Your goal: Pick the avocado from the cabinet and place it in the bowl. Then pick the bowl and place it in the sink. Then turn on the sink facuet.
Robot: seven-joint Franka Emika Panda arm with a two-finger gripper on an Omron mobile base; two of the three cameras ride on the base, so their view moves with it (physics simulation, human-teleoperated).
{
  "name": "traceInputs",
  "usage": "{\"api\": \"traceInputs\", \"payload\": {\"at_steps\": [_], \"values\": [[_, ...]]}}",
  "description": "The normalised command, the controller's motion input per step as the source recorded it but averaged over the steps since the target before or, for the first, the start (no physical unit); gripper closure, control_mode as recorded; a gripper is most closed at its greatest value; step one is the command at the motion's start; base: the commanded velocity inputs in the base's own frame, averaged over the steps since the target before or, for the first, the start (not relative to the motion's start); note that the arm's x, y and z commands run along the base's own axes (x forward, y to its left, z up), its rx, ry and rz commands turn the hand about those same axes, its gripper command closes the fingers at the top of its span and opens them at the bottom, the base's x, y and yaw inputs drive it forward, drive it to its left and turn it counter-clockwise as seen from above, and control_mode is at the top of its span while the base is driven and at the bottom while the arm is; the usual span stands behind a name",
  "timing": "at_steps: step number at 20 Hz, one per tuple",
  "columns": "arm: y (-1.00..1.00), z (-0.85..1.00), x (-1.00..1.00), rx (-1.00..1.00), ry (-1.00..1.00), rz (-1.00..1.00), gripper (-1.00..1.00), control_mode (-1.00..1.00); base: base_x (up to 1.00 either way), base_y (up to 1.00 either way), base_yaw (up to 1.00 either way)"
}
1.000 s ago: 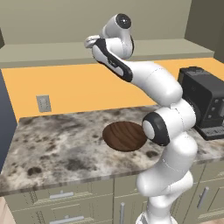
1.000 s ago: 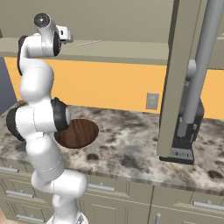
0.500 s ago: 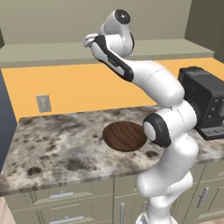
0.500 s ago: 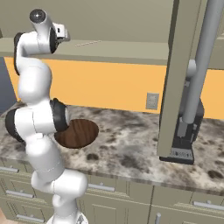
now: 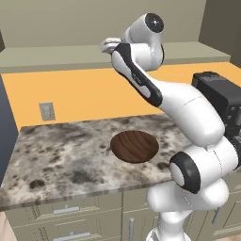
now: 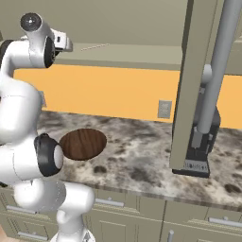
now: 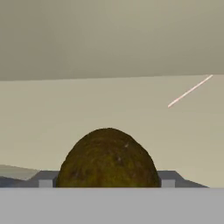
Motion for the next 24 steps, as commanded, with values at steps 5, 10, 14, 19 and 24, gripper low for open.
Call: {"api": "traceInputs", "payload": {"at_steps": [5,10,14,19,24], "values": [[-0.52,-0.24,-1.00,0.07,0.00,-0.16,1.00,-1.00,0.00,0.00,0.00],[-0.49,-0.30,-1.00,0.03,0.04,-0.20,1.00,-1.00,0.00,0.00,0.00],[-0.45,-0.40,-1.00,0.00,0.09,-0.20,1.00,-1.00,0.00,0.00,0.00],[-0.27,-0.70,-0.66,0.00,0.15,-0.16,1.00,-1.00,0.00,0.00,0.00],[-0.07,-0.95,-0.03,0.00,0.13,-0.07,1.00,-1.00,0.00,0.00,0.00]]}}
